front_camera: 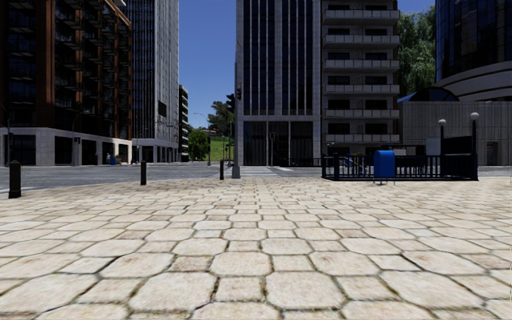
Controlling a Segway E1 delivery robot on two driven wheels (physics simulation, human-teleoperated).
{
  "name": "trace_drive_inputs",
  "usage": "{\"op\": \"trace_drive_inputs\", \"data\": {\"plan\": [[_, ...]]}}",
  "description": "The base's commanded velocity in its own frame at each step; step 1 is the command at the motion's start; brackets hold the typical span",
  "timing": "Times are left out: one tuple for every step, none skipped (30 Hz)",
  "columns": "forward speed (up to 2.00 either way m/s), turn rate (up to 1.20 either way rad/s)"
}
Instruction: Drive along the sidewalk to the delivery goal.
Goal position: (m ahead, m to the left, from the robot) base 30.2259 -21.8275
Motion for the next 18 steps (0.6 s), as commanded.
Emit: {"op": "trace_drive_inputs", "data": {"plan": [[2.00,0.00],[2.00,0.00],[2.00,0.00],[2.00,0.00],[2.00,0.00],[2.00,0.00],[2.00,0.00],[2.00,0.00],[2.00,0.00],[2.00,0.00],[2.00,0.00],[2.00,0.00],[2.00,0.00],[2.00,0.00],[2.00,0.00],[2.00,0.00],[2.00,0.00],[2.00,0.00]]}}
